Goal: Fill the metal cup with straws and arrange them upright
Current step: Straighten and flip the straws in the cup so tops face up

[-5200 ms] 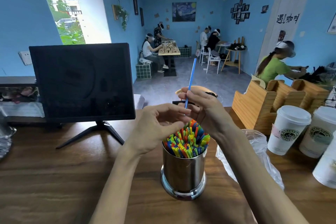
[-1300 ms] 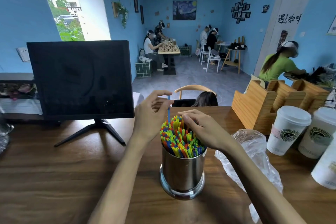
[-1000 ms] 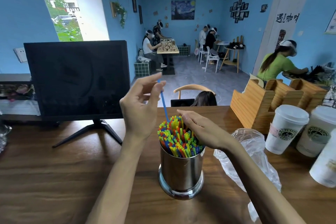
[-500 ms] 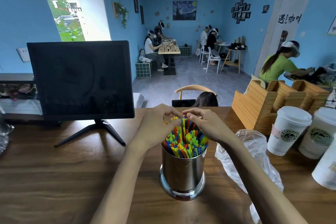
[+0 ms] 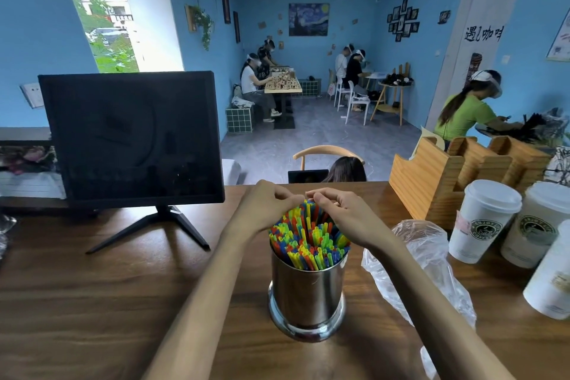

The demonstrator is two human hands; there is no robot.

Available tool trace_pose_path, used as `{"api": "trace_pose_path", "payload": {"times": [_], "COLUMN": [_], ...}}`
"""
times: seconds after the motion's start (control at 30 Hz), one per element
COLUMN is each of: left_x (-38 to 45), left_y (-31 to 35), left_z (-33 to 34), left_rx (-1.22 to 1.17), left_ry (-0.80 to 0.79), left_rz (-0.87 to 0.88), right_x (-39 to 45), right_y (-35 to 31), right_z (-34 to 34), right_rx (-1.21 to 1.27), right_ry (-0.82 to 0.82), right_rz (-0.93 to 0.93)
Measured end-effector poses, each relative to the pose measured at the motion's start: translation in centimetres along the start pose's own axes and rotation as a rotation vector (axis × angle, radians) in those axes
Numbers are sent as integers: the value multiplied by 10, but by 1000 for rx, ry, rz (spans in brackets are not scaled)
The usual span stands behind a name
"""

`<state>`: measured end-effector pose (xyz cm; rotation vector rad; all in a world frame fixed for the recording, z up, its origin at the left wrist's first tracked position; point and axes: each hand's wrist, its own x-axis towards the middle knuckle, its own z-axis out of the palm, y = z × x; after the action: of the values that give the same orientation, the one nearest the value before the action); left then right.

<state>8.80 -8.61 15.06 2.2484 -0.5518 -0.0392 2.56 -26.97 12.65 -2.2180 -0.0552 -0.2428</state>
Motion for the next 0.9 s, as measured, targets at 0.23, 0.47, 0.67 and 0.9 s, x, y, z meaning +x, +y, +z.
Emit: {"api": "trace_pose_path", "payload": {"times": [0.23,0.47,0.67,0.9], "left_x": [0,-18,-52,-66], "left_y": [1,34,63,42], "left_z": [-3,-33,-46,-33], "left_rx": [-40,-166,-514,-397], "left_ry": [115,518,715,372], "left_rz": [-8,382,617,686], "right_x": [-3,-1,-29,-18], "right_y": [1,-5,-60,-86], "right_z": [1,11,2,-24], "right_rx": [6,-55,207,1061], "right_ry": [-15,333,271,-138], "right_rz": [5,-105,-157,103]}}
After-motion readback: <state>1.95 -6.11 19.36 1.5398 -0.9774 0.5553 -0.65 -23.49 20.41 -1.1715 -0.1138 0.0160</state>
